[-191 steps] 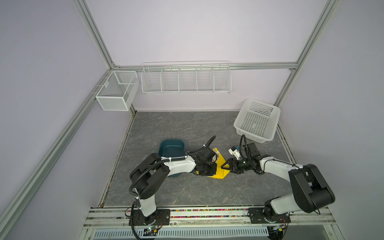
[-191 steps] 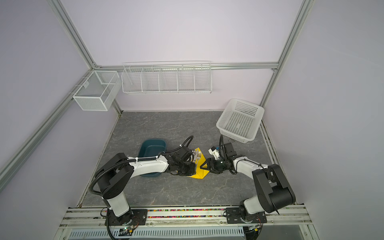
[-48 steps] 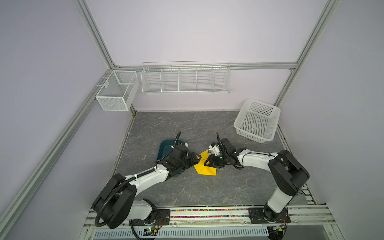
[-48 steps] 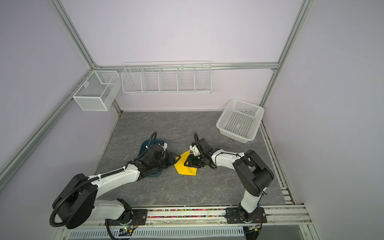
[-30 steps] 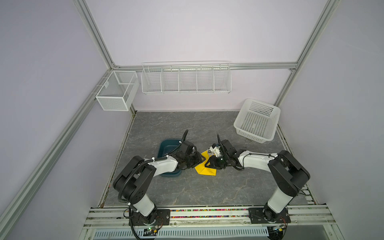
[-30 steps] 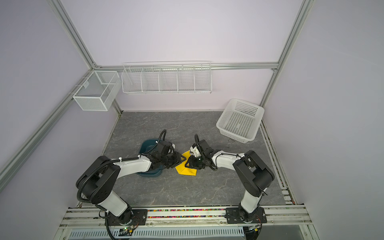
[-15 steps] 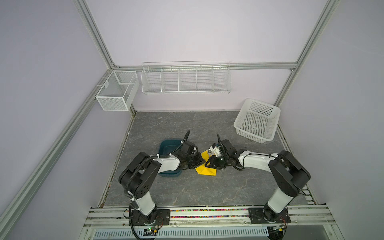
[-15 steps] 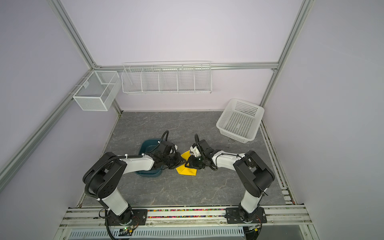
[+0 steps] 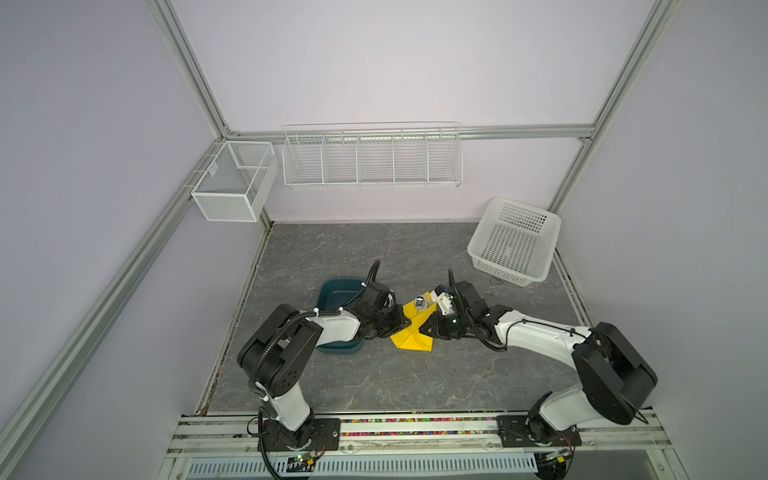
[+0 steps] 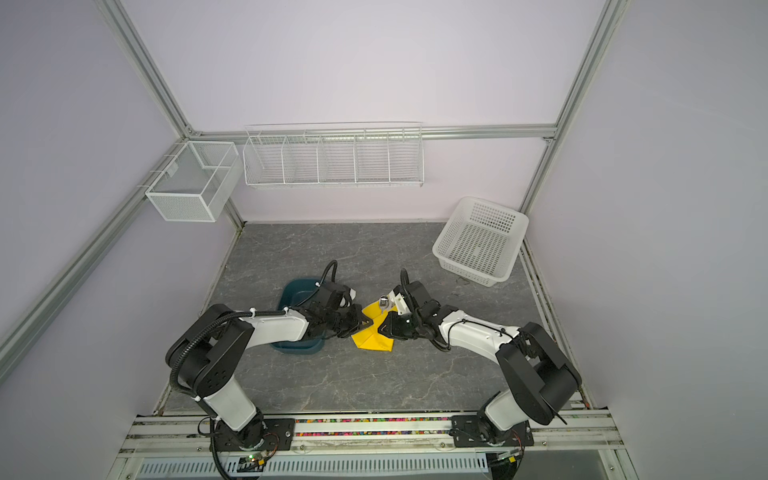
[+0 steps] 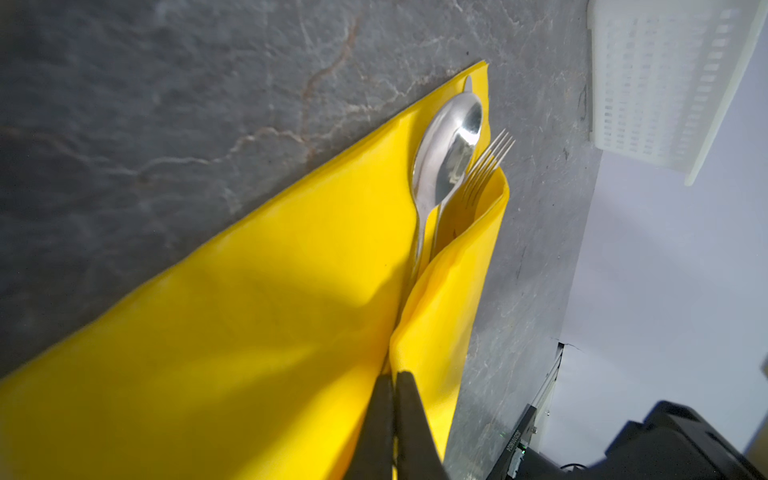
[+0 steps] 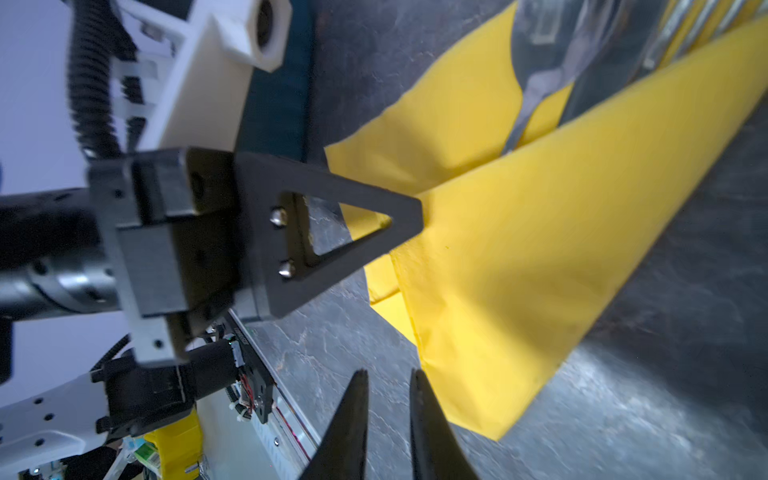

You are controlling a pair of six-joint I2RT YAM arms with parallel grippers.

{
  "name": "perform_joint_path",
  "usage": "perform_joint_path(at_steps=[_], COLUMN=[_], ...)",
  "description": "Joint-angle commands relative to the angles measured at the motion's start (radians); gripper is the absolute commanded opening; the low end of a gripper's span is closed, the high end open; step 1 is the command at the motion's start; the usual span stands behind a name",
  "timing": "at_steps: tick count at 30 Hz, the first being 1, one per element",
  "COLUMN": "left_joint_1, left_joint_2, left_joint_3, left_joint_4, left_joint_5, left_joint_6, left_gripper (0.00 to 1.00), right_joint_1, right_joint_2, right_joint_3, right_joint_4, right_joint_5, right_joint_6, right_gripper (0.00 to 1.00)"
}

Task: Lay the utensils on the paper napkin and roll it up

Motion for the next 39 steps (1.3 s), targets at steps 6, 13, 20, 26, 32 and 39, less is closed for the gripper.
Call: perform_joint_path(at_steps=[6, 13, 20, 26, 32, 39], left_joint_1=[0.002, 0.001, 0.002, 0.002, 0.003, 0.002], left_joint_2=[-0.013, -0.009, -0.005, 0.003, 0.004, 0.006], left_joint_3=[-0.024, -0.014, 0.010, 0.023, 0.025, 0.037], left_joint_4=[-0.016, -0.035, -0.056, -0.067, -0.086, -0.100], left_joint_5=[-0.003, -0.009, -0.007, -0.009, -0.018, -0.019], left_joint_6=[0.044, 0.065, 0.074, 0.083, 0.098, 0.110], left_gripper=[0.00, 0.00, 0.00, 0.00, 0.00, 0.00], right_joint_1=[0.020, 0.040, 0.052, 0.052, 0.038, 0.016], right_joint_2=[-0.005, 0.024, 0.088, 0.103, -0.031, -0.015], right_joint_3=[-0.088, -0.088, -0.070, -0.073, -0.087, -0.127], right_joint_4=[0.063, 0.079, 0.078, 0.103, 0.015, 0.090], right_joint_5=[-0.005, -0.022, -0.025, -0.021, 0.062, 0.055], right_joint_6=[0.077, 0.069, 0.054, 0.080, 0.072, 0.128], right_gripper=[0.11, 0.11, 0.11, 0.11, 0.14, 0.13])
